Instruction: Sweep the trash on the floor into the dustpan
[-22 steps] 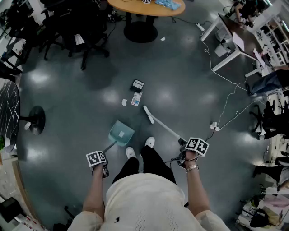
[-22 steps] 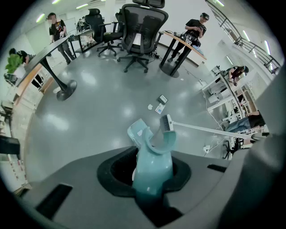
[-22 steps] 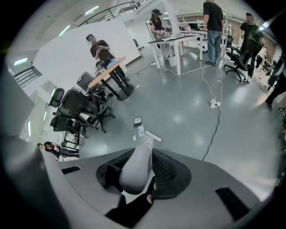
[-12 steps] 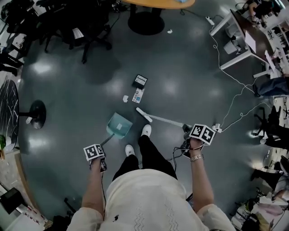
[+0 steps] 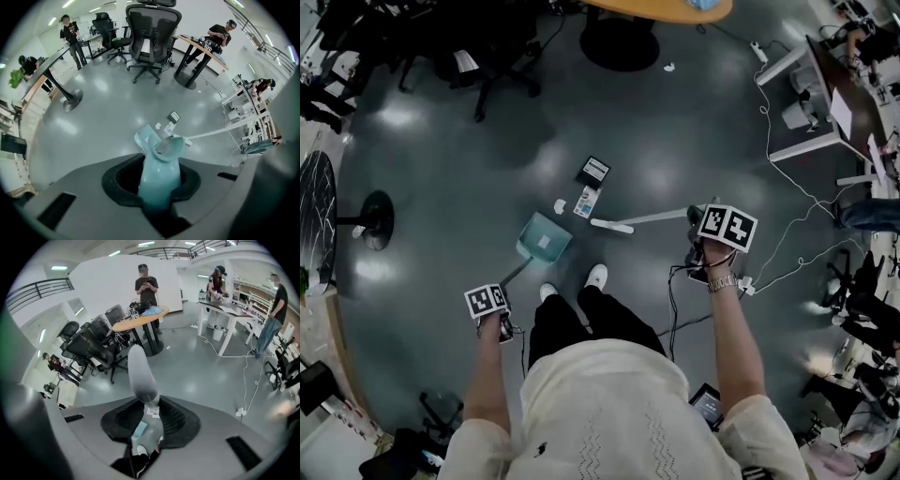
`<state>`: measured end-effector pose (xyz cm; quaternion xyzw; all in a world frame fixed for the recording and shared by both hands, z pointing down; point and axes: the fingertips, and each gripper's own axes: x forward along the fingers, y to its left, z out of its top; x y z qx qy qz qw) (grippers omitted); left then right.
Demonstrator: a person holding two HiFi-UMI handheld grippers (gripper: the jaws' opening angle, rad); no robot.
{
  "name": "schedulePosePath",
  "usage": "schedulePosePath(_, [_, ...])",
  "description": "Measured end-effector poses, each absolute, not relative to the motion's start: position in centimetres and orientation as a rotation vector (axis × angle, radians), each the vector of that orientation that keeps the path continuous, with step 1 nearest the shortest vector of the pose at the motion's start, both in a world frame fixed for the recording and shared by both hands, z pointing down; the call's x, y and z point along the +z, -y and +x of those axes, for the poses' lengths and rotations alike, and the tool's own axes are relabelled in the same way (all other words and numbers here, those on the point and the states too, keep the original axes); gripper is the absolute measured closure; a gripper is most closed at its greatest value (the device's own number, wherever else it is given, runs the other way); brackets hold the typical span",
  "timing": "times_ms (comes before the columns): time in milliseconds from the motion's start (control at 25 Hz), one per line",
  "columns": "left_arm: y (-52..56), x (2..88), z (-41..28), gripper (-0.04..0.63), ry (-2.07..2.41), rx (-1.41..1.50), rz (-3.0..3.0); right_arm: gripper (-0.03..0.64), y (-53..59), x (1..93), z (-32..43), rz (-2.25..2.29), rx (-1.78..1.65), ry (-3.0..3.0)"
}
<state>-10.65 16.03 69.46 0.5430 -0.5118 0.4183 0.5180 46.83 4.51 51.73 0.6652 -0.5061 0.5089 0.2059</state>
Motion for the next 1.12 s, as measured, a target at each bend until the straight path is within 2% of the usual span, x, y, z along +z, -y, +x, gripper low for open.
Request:
schedulePosePath(360, [-11.2,70.8,-11.5,0.502,1.181,1.099,1.338,0.500,0.9,52.0,46.9,1.881,1.258,1.432])
schedulePosePath(720, [-7.6,73.2,-13.6,0.502,1.118,1.215,1.383,0.500,-6.6,58.6,37.2,1.667,1.268,1.399])
schedulePosePath(1120, [-4.2,74.2,-14.5,0.502,1.027,1.282,1.481,0.500,-11.1,58.7,26.9,1.509,1.298,1.449])
